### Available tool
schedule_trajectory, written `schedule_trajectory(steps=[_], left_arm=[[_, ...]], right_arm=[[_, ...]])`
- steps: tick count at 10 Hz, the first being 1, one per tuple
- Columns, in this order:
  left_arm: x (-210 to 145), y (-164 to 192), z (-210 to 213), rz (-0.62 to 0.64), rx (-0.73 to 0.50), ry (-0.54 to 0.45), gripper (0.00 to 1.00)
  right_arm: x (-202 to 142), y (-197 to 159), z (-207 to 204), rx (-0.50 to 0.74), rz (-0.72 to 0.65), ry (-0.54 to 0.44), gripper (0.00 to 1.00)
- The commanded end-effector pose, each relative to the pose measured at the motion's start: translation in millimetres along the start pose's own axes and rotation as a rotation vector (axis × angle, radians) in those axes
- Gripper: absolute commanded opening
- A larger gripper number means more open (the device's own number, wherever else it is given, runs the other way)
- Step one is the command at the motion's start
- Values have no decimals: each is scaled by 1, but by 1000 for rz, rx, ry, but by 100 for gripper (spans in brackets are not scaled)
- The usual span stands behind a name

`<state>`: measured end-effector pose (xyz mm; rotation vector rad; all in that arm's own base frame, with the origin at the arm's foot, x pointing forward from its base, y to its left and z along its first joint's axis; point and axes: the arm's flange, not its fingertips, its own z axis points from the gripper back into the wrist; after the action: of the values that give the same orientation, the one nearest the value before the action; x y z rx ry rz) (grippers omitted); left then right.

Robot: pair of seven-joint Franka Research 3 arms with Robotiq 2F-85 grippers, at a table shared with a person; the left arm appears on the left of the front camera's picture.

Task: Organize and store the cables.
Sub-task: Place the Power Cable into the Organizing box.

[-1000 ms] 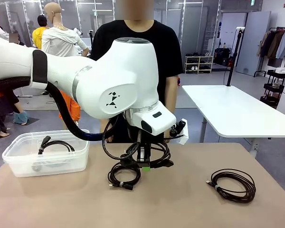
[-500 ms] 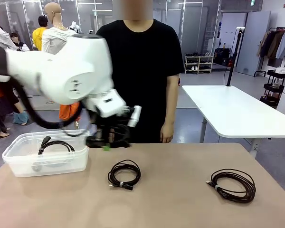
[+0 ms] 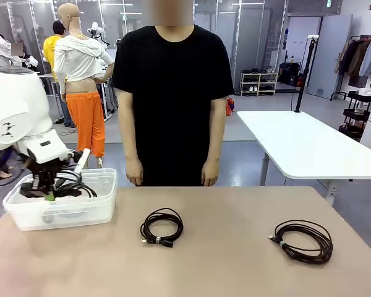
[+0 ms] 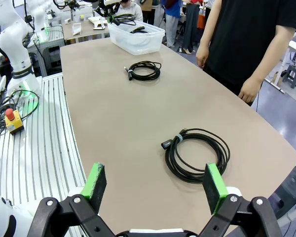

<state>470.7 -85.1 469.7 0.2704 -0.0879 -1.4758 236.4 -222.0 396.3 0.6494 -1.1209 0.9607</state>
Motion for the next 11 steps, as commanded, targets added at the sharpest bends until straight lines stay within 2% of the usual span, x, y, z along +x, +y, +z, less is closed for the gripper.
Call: schedule_trajectory(steps=[1, 6, 7, 8, 9, 10, 11], left_arm=[[-5, 14, -6, 85, -2, 8, 18], [-24, 71, -36, 246, -46, -60, 18], [-25, 78, -41, 263, -48, -65, 21], [-27, 77, -43, 262, -54, -46, 58], [-30, 75, -43, 269, -58, -34, 62], [-32, 73, -44, 270, -63, -32, 98], [-32, 72, -45, 267, -66, -27, 100]], right_arm=[[1, 0, 0, -5, 16, -14, 100], [1, 0, 0, -5, 16, -14, 100], [1, 0, 0, -5, 16, -14, 100], [1, 0, 0, -5, 16, -14, 100], [1, 0, 0, -5, 16, -14, 100], [1, 0, 0, -5, 16, -14, 100], [1, 0, 0, -5, 16, -14, 100]])
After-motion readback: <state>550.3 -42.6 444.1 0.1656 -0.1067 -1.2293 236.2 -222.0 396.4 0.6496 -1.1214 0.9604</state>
